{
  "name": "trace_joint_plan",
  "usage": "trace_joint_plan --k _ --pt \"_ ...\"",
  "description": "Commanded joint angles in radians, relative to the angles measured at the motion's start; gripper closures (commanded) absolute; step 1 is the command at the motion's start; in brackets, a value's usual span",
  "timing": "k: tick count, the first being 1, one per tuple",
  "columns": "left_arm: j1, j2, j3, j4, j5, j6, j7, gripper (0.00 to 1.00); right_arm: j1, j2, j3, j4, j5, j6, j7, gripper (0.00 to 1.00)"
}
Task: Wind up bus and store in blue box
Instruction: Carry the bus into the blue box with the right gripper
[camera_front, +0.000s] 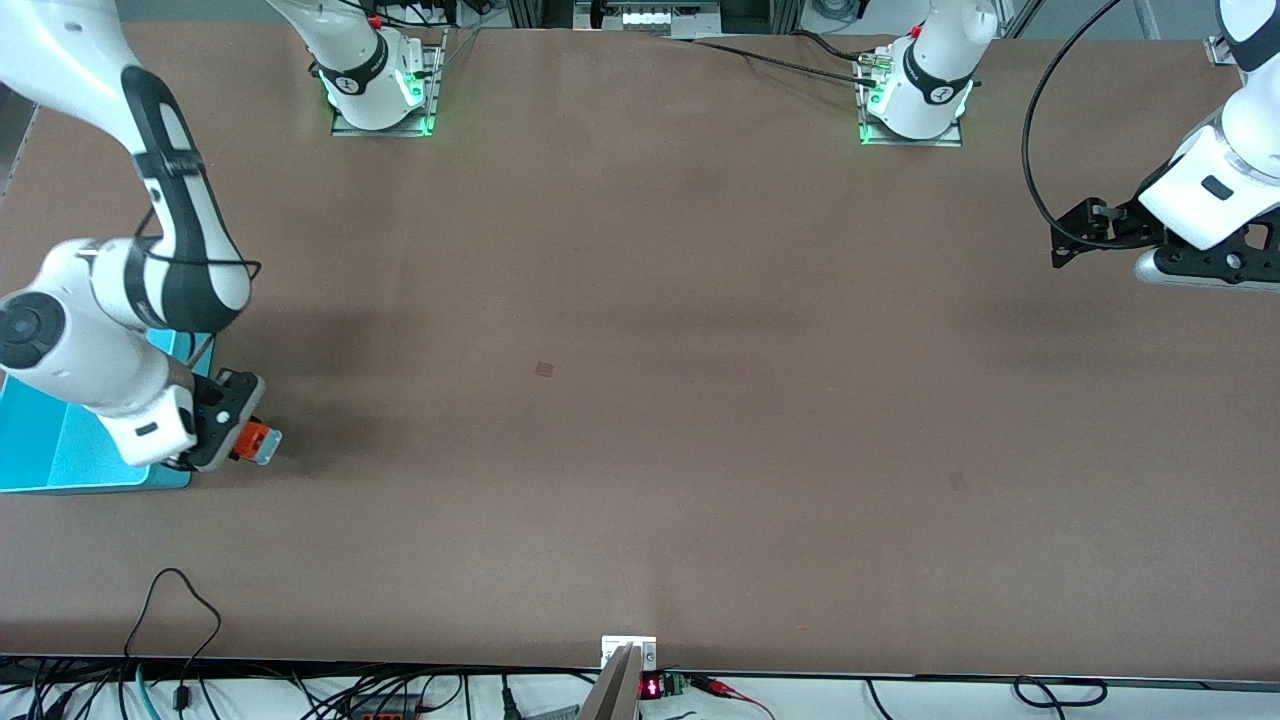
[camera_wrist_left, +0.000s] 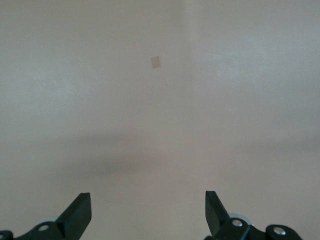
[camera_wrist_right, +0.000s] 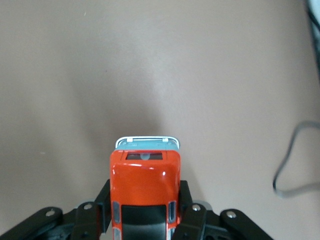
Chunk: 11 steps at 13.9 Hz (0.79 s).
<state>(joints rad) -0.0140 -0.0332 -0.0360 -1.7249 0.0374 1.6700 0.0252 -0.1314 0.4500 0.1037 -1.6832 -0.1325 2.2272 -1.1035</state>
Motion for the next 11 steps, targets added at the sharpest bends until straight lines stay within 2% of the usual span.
trace_joint_plan --k 1,4,6,9,11 --pt "0.005 -0.005 -0.01 0.013 0.018 -0.019 -0.013 0.0 -0.029 -0.085 -0.036 -0.05 0.025 -0.03 0.257 1.0" --pt "0.005 -0.005 -0.01 0.013 0.018 -0.019 -0.014 0.0 -0.045 -0.085 -0.12 -0.044 0.105 -0.087 0.467 1.0" --pt "0.005 -0.005 -0.01 0.013 0.018 -0.019 -0.014 0.0 -0.053 -0.071 -0.195 -0.044 0.108 -0.078 0.504 1.0" --pt "0.009 -0.005 -0.01 0.013 0.018 -0.022 -0.014 0.0 -0.086 -0.019 -0.266 -0.04 0.181 -0.066 0.496 1.0" --pt "0.011 -0.005 -0.009 0.013 0.018 -0.03 -0.014 0.0 -0.088 -0.001 -0.282 -0.04 0.197 -0.043 0.51 1.0"
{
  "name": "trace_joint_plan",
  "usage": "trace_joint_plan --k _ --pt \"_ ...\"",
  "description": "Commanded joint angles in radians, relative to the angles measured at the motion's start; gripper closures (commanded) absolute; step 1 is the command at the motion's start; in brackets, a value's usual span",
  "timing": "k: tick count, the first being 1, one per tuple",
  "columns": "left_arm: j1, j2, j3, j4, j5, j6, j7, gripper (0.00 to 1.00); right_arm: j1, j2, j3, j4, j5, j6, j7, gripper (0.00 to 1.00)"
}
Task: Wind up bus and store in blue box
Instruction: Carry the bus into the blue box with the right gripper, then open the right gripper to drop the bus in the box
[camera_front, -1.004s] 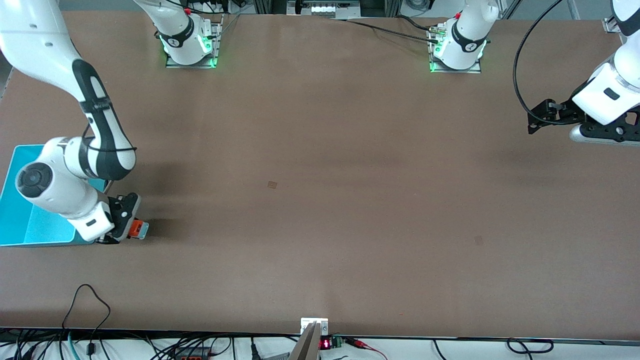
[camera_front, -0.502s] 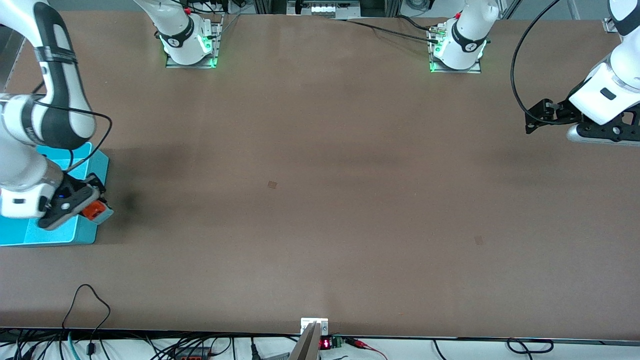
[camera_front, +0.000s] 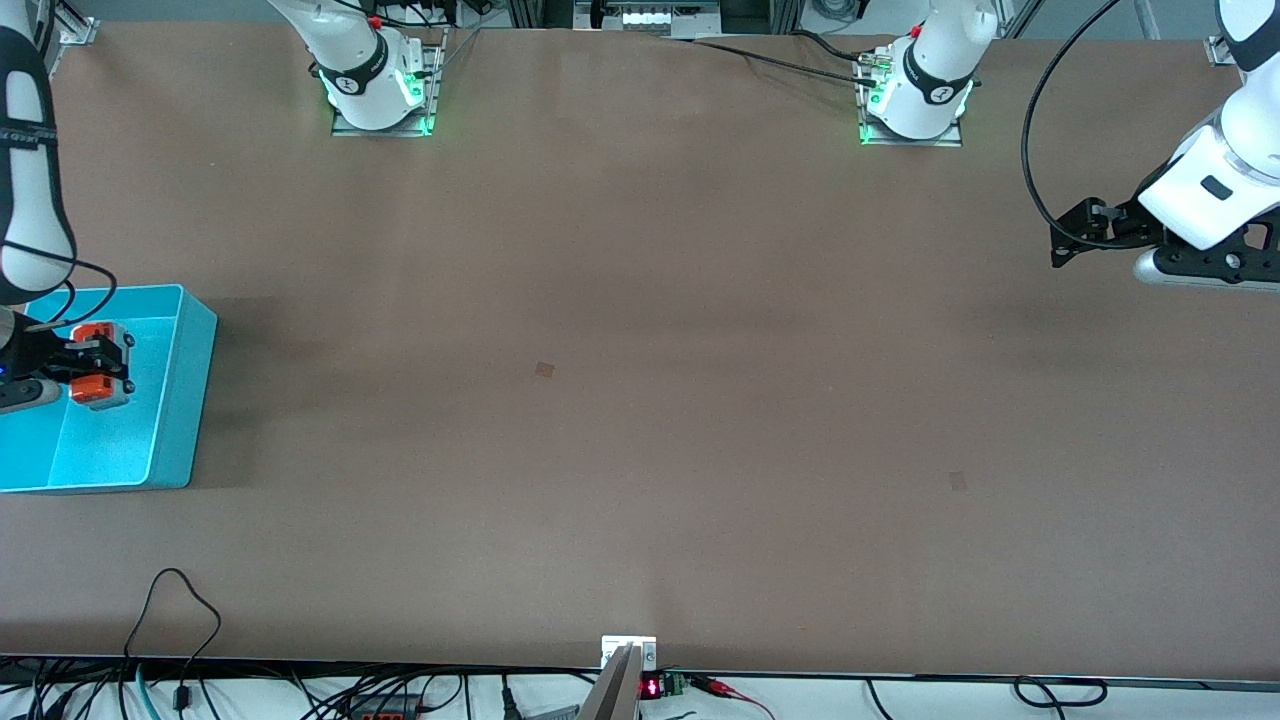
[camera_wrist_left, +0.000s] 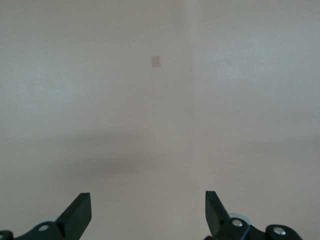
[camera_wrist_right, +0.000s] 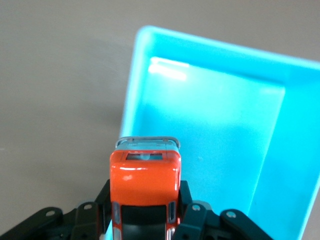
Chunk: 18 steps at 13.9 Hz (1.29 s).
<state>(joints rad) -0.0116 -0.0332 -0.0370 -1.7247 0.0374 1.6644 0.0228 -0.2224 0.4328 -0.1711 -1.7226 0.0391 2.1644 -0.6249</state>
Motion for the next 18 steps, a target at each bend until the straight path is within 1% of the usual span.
trace_joint_plan --k 1,3,4,7,9,11,12,16,17,18 --pt "0.009 -0.005 -0.009 0.013 0.018 -0.025 -0.012 0.0 0.003 0.033 -0.019 0.004 0.027 0.021 0.033 1.0" --pt "0.01 -0.005 -0.009 0.013 0.018 -0.025 -0.012 0.0 -0.005 0.069 -0.045 0.005 0.028 0.047 0.039 1.0" --pt "0.01 -0.005 -0.009 0.013 0.018 -0.025 -0.012 0.0 -0.041 0.093 -0.047 0.006 0.031 0.06 0.027 1.0" --pt "0.01 -0.005 -0.009 0.013 0.018 -0.025 -0.012 0.0 -0.075 0.138 -0.047 0.009 0.038 0.1 -0.002 1.0" --pt "0.01 -0.004 -0.009 0.013 0.016 -0.025 -0.012 0.0 -0.078 0.165 -0.047 0.011 0.09 0.106 -0.045 1.0" --pt "0.01 -0.005 -0.009 0.013 0.018 -0.026 -0.011 0.0 -0.08 0.198 -0.047 0.009 0.099 0.164 -0.09 1.0" --pt "0.01 -0.005 -0.008 0.014 0.016 -0.025 -0.011 0.0 -0.08 0.207 -0.047 0.008 0.099 0.195 -0.102 1.0" --pt "0.002 -0.005 -0.012 0.014 0.018 -0.025 -0.012 0.0 -0.089 0.221 -0.047 0.008 0.101 0.204 -0.122 0.99" --pt "0.001 -0.005 -0.014 0.014 0.018 -0.025 -0.012 0.0 -0.091 0.221 -0.047 0.008 0.101 0.204 -0.122 0.97" --pt "0.001 -0.004 -0.014 0.016 0.016 -0.023 -0.012 0.0 -0.091 0.225 -0.047 0.008 0.102 0.204 -0.122 0.87"
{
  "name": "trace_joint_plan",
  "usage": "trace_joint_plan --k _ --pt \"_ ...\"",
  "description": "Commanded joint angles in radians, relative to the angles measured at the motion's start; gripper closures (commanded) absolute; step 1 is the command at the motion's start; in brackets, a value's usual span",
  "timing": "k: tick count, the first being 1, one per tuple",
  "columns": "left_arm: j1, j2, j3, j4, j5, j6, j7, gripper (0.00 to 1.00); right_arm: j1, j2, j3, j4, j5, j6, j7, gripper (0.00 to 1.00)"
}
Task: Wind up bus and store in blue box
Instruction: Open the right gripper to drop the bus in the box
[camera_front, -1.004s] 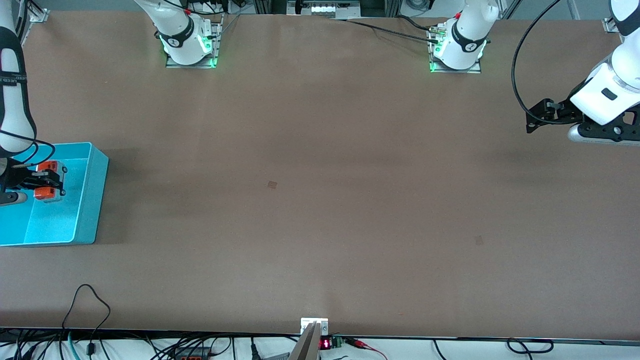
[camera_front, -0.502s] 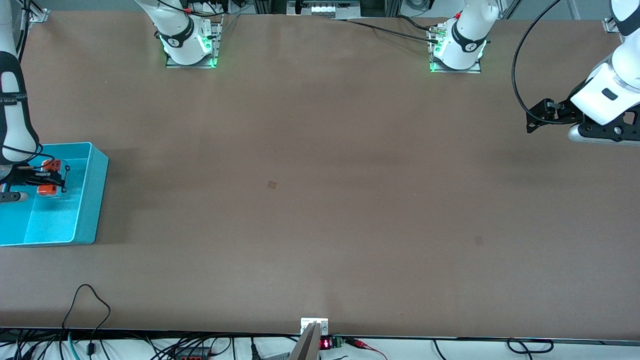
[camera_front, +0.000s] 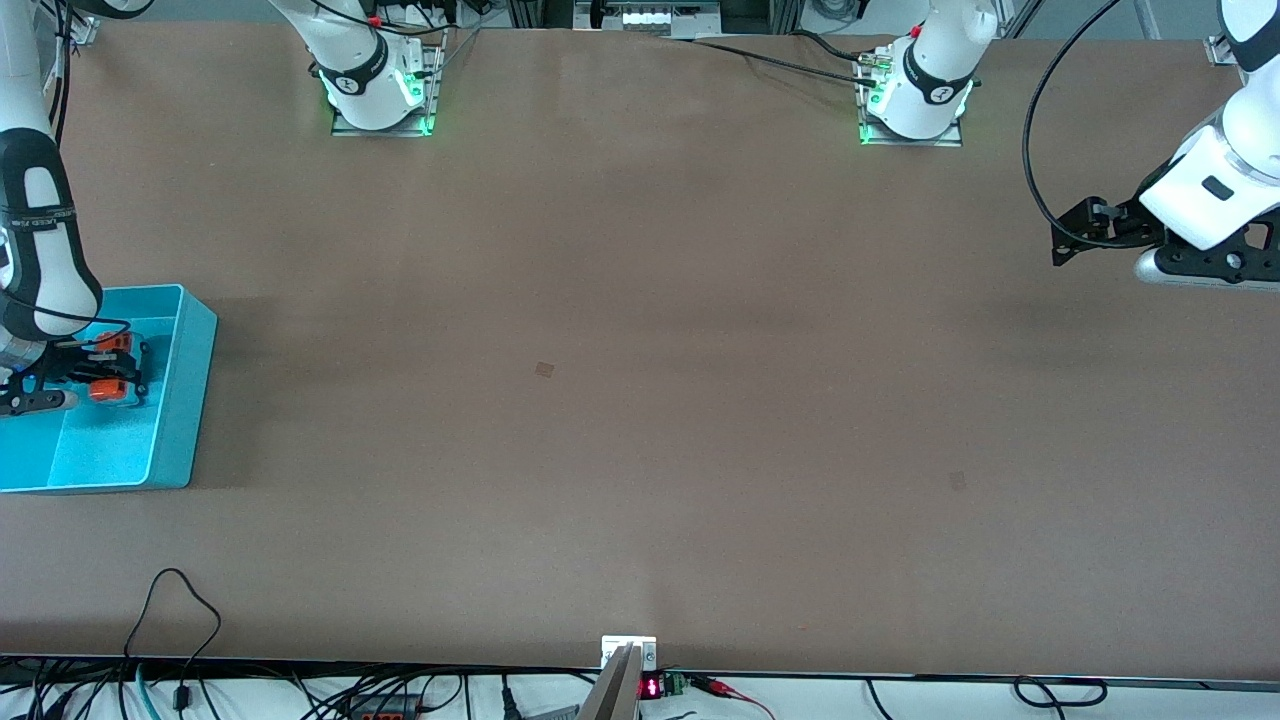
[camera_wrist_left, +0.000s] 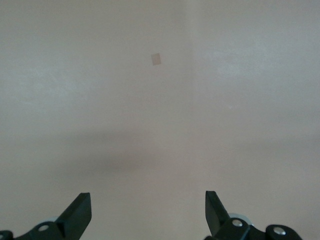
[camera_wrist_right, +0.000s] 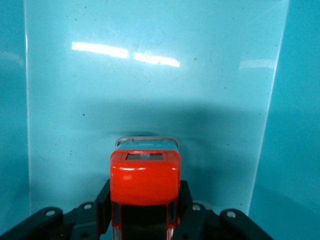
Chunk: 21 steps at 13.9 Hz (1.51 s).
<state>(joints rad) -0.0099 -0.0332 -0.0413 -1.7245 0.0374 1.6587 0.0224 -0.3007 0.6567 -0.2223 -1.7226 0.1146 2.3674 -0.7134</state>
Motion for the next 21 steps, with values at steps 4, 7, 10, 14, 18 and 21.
trace_joint_plan --k 4,7,10,14,18,21 --pt "-0.004 -0.002 -0.028 0.016 0.018 -0.01 -0.025 0.0 -0.023 0.018 0.004 0.006 0.042 0.001 -0.035 0.0" --pt "-0.004 0.001 -0.031 0.026 0.019 -0.011 -0.048 0.0 -0.023 0.005 0.011 0.009 0.04 -0.003 -0.035 0.0" --pt "-0.002 0.004 -0.031 0.026 0.018 -0.01 -0.048 0.0 -0.014 -0.087 0.021 0.009 0.039 -0.035 -0.031 0.0" --pt "-0.002 0.006 -0.031 0.026 0.018 -0.01 -0.048 0.0 -0.012 -0.302 0.089 0.009 0.011 -0.307 -0.018 0.0" --pt "-0.002 0.006 -0.049 0.028 0.019 -0.011 -0.082 0.0 -0.003 -0.448 0.225 0.076 -0.097 -0.56 0.232 0.0" --pt "-0.002 0.006 -0.051 0.028 0.019 -0.011 -0.084 0.0 0.139 -0.537 0.218 0.11 -0.113 -0.722 0.366 0.0"
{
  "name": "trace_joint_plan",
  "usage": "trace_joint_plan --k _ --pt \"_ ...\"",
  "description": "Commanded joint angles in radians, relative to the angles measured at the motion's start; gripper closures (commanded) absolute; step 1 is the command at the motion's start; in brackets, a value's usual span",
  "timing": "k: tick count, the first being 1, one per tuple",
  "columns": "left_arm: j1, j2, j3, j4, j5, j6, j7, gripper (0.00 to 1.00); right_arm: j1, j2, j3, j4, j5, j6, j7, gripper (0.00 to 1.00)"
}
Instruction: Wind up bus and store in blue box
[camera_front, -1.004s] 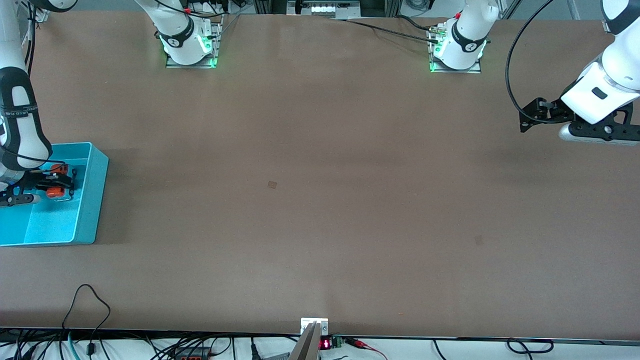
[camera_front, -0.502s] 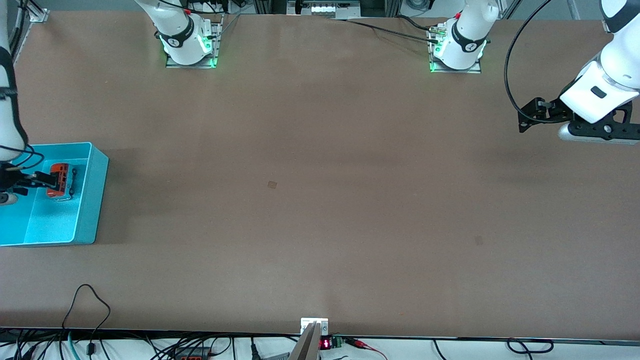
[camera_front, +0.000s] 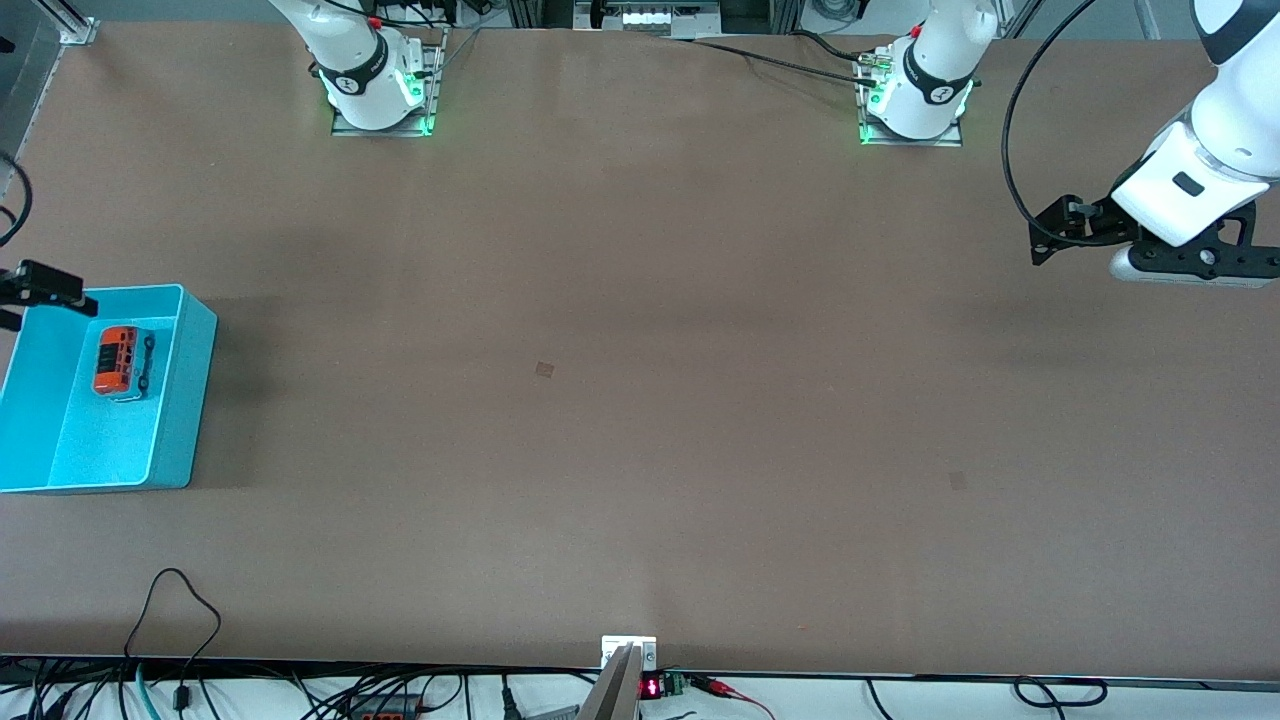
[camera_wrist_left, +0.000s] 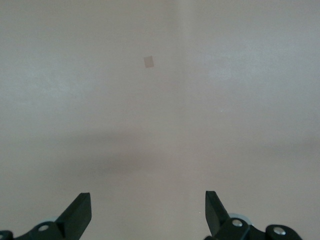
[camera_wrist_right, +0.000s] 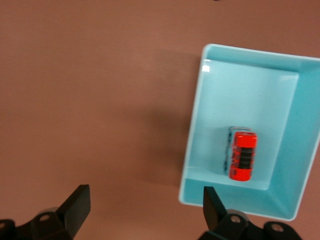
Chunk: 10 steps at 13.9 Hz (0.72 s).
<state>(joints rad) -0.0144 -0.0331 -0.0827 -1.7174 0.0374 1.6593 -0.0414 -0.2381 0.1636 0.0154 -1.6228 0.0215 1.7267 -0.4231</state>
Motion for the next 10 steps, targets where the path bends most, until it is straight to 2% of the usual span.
trace_joint_plan --k 1,3,4,6,7,9,10 --pt "0.002 0.005 -0.009 0.021 0.019 -0.012 -0.02 0.0 0.145 -0.079 -0.062 0.011 -0.021 -0.126 0.116 0.0" --pt "0.002 0.005 -0.011 0.021 0.019 -0.012 -0.02 0.0 0.329 -0.139 -0.216 0.012 -0.025 -0.194 0.127 0.0" --pt "0.002 0.005 -0.011 0.021 0.019 -0.012 -0.02 0.0 0.35 -0.151 -0.233 0.012 -0.023 -0.199 0.124 0.0" --pt "0.002 0.005 -0.011 0.021 0.019 -0.012 -0.02 0.0 0.342 -0.153 -0.227 0.018 -0.02 -0.203 0.132 0.0" --pt "0.002 0.005 -0.011 0.019 0.019 -0.013 -0.02 0.0 0.32 -0.153 -0.198 0.03 -0.02 -0.206 0.133 0.0" --pt "0.002 0.005 -0.011 0.021 0.019 -0.015 -0.02 0.0 0.217 -0.147 -0.056 0.055 -0.028 -0.255 0.176 0.0" --pt "0.002 0.005 -0.011 0.021 0.019 -0.015 -0.02 0.0 0.198 -0.145 -0.025 0.061 -0.031 -0.26 0.223 0.0"
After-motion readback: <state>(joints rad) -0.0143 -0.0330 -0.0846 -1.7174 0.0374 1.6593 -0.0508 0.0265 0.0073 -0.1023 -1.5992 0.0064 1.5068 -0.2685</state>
